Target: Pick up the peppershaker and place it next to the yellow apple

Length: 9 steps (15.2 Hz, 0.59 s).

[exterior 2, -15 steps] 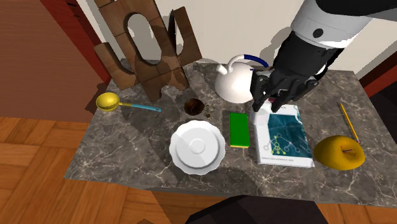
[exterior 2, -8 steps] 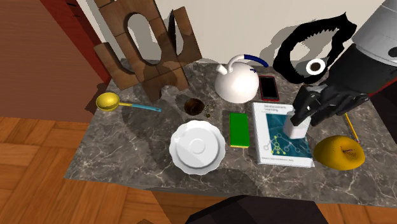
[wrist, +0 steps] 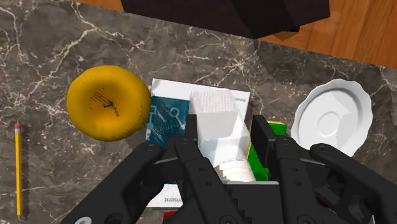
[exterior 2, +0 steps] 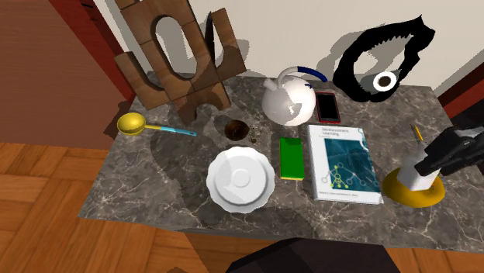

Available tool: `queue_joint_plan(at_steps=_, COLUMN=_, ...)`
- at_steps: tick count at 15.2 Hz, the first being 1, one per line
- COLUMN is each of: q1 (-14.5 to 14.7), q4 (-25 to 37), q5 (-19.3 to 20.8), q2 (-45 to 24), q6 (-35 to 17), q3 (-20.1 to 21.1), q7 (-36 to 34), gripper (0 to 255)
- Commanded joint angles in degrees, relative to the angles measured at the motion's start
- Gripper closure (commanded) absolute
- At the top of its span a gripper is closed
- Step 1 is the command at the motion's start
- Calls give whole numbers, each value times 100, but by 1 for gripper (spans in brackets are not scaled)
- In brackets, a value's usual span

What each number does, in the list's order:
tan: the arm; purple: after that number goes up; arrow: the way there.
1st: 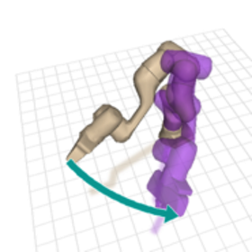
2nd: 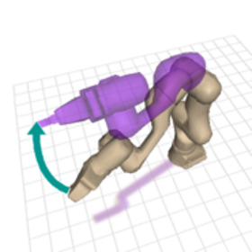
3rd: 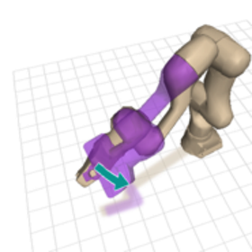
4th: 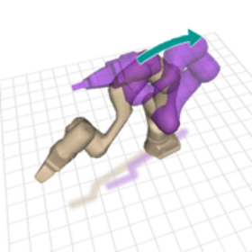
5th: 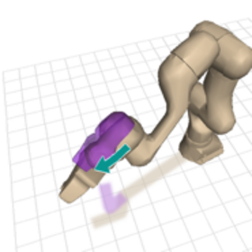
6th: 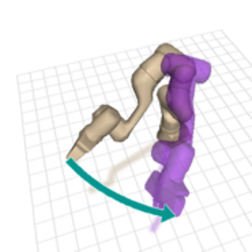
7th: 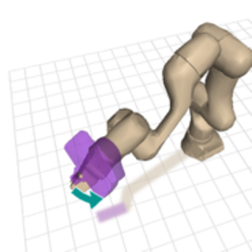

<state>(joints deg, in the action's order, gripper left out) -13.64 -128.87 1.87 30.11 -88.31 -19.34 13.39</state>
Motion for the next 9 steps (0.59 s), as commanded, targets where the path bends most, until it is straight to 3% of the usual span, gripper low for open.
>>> queue_joint_plan(at_steps=1, q1=-129, q4=-10, q5=188, q2=85, q6=82, q3=-211, q7=285, gripper=255)
queue_joint_plan(at_steps=9, q1=-551, q4=175, q5=861, q2=163, q6=302, q3=-1039, q7=1359, gripper=255)
